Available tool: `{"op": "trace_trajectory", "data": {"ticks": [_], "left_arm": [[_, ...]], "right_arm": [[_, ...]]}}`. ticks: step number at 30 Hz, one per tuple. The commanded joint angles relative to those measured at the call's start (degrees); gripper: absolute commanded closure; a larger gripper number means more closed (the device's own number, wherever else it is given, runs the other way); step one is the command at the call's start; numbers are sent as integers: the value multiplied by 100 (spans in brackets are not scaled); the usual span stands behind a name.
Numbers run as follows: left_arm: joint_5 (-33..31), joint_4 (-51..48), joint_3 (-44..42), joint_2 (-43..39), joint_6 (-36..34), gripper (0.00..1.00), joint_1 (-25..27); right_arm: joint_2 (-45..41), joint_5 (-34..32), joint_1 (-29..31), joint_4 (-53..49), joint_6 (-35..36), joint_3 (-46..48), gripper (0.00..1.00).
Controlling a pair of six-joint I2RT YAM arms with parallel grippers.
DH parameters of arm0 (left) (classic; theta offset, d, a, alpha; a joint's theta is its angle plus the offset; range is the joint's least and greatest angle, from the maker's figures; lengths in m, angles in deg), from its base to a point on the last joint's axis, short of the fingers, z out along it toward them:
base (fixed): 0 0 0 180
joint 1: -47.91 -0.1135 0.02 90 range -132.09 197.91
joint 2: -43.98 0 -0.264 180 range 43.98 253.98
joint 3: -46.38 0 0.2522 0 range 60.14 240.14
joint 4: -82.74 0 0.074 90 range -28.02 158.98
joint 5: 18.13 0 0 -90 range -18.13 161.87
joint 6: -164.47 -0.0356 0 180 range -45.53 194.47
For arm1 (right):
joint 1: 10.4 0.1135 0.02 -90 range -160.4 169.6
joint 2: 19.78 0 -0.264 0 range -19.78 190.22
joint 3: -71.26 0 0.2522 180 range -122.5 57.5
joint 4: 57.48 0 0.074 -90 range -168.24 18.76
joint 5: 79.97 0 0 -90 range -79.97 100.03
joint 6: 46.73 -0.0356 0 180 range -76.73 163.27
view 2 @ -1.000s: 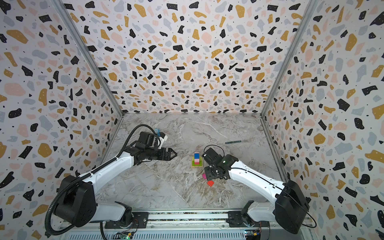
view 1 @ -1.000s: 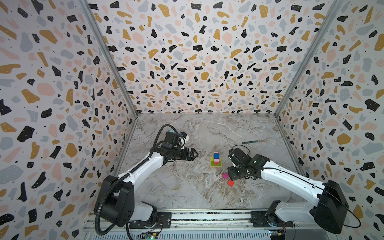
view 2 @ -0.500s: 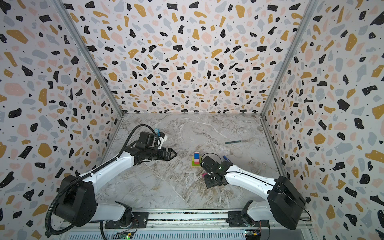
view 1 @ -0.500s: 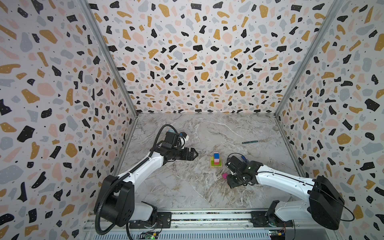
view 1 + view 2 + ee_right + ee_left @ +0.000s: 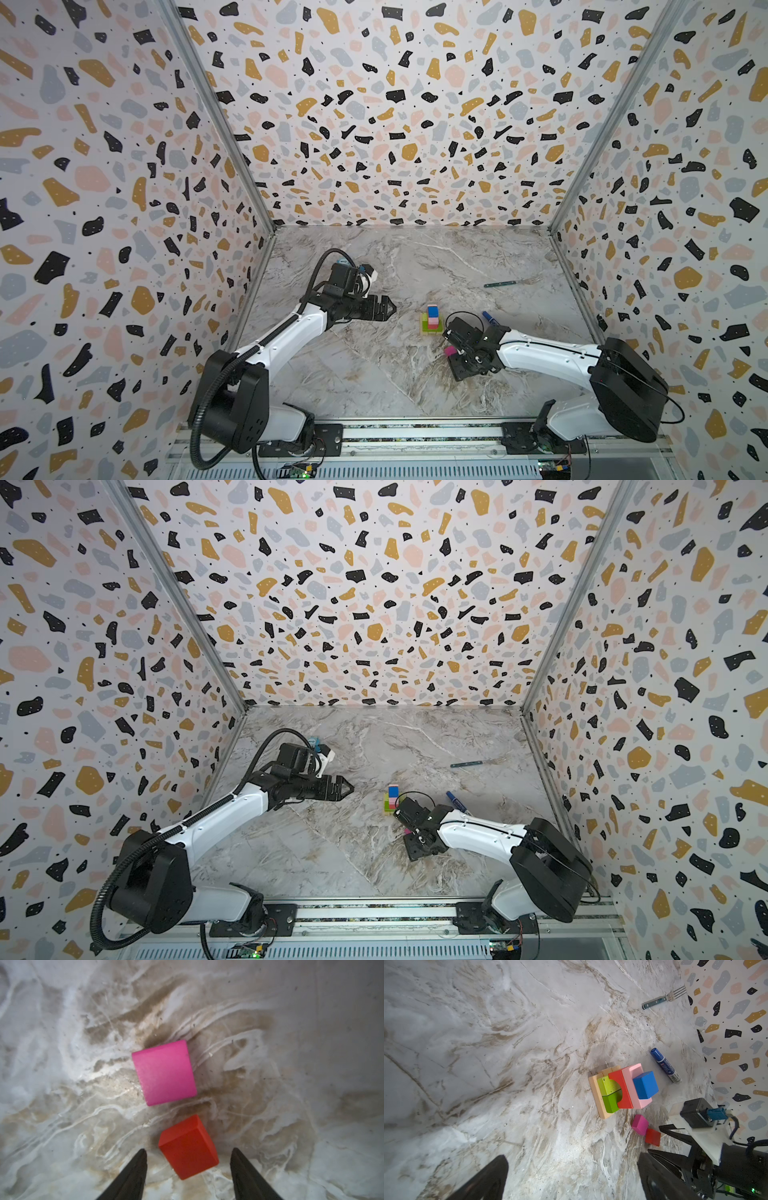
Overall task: Build the wood block tower
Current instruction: 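Move the right gripper nearer the robot over the red cube, then lower the open right gripper around the red cube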
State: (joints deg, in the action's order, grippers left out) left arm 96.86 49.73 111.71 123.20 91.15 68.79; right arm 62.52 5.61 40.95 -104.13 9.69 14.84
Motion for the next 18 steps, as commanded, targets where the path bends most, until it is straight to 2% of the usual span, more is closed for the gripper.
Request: {"op": "trace_trajectory", "data": {"ticks": [1,11,18], "left_arm": [[19,68,-7,14,-31,2,-31],[18,73,1,22,-39,2,-32],[18,69,-6,23,-30,2,-31]], "right_arm": [[-4,-146,24,82,0,-6,38],[31,-211,22,81,12,3,58],[-39,-178,18,-7,-103,-2,62]]}}
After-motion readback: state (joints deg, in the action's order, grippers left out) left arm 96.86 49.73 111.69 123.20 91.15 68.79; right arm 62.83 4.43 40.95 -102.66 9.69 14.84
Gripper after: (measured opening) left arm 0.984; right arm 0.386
